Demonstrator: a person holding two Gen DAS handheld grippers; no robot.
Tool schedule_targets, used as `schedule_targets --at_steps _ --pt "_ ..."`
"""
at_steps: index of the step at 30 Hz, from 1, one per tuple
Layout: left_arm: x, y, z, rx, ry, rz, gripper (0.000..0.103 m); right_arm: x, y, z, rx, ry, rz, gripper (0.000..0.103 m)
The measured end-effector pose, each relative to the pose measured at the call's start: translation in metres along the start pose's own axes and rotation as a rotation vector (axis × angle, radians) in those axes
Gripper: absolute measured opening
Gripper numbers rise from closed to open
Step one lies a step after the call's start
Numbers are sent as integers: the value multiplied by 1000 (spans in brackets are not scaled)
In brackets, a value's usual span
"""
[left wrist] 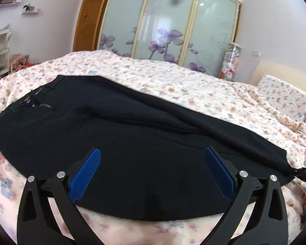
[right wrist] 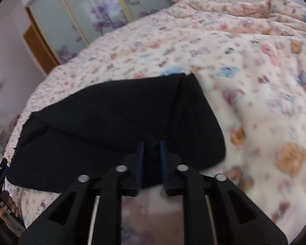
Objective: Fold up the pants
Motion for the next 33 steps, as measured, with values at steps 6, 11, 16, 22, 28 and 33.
schedule_targets --at_steps 6,11,16,22,28,33 --pt "-18 4 7 -59 5 -105 101 25 15 -24 -9 -223 514 37" --pt "-22 2 -1 -29 -38 -93 101 15 26 -8 -34 -368 755 36" --pt "-23 0 -6 -11 -53 -54 101 17 27 23 -44 -317 894 36" --pt "-28 -3 -6 -9 -52 -62 101 21 18 39 29 -182 835 14" --pt "-25 -2 -4 -24 -31 -54 101 8 -16 -19 294 -324 658 11" --pt "-22 -1 -7 -20 6 -48 101 39 30 -9 245 -203 697 10"
Point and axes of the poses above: each gripper's, at about its wrist camera, not at the fingertips, and z roughly the way its jaws point, x to its right, y to its underside, the point moved 5 cm from there along z, roughly the way its jaws point, and after that the axes turned 3 degrees about -y, right-handed, at the moved point
